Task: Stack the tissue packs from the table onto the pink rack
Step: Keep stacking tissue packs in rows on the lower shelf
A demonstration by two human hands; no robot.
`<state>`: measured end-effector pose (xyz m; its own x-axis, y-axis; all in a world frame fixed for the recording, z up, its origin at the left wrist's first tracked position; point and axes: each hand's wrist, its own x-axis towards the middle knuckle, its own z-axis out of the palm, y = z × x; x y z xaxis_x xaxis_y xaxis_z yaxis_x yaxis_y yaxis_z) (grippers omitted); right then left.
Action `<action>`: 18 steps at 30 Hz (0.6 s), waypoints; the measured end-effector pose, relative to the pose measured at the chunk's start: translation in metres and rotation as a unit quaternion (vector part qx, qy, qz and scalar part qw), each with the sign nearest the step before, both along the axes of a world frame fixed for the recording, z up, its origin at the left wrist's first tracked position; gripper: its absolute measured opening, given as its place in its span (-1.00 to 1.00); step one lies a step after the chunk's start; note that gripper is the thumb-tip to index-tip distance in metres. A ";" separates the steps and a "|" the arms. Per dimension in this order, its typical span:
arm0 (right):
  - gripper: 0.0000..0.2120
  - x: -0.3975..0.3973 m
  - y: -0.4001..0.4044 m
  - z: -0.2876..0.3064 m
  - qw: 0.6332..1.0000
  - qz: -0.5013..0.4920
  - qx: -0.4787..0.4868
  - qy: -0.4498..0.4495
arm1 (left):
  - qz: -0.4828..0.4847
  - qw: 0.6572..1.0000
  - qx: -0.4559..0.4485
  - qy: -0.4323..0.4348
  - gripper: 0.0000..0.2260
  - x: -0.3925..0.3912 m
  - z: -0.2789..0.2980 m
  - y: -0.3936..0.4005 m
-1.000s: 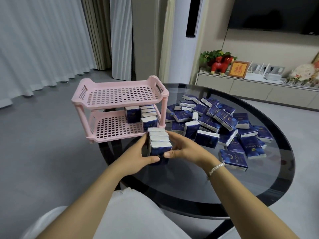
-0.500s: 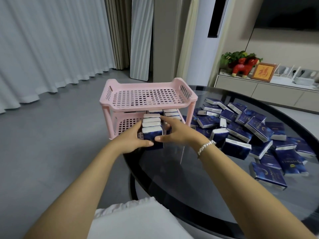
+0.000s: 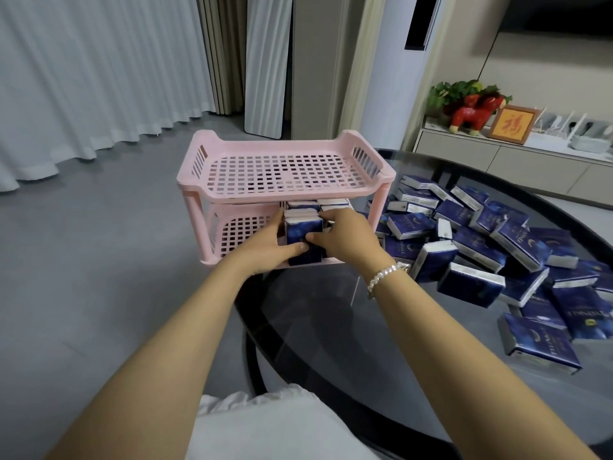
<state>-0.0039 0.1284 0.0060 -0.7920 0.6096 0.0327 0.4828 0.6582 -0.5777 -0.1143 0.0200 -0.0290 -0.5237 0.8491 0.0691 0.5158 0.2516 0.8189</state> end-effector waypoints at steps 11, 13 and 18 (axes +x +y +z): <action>-0.61 0.028 -0.006 -0.048 0.983 -0.059 0.067 0.158 | 0.099 0.992 0.010 0.079 -0.36 0.008 -0.024 0.006; -0.59 0.028 -0.005 -0.054 0.984 -0.066 0.079 0.148 | 0.108 0.991 -0.004 0.082 -0.38 0.009 -0.025 0.008; -0.62 0.027 -0.002 -0.057 0.978 -0.105 0.146 0.104 | 0.084 0.987 -0.058 0.128 -0.44 0.016 -0.032 0.015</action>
